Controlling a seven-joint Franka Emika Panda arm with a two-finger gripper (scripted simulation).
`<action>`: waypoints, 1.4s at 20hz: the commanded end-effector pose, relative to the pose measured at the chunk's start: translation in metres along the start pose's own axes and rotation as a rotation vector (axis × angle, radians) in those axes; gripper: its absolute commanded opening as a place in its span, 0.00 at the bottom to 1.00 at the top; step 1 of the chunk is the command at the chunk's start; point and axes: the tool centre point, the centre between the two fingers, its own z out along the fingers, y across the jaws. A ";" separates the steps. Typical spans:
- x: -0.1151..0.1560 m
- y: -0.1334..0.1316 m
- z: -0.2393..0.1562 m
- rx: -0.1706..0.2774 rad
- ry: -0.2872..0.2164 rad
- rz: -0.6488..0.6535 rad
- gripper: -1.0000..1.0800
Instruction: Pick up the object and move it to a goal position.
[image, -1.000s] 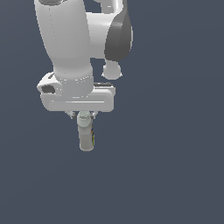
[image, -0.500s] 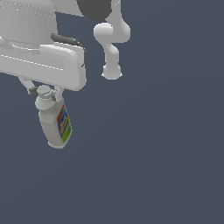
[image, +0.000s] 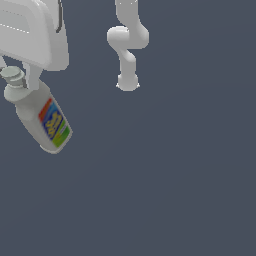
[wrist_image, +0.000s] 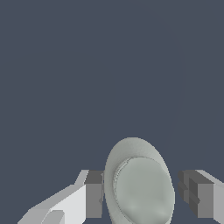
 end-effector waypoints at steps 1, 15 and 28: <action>0.005 0.004 -0.013 -0.002 0.021 0.015 0.00; 0.006 0.001 -0.002 -0.003 0.003 0.006 0.00; 0.035 -0.002 -0.002 -0.003 0.003 0.006 0.00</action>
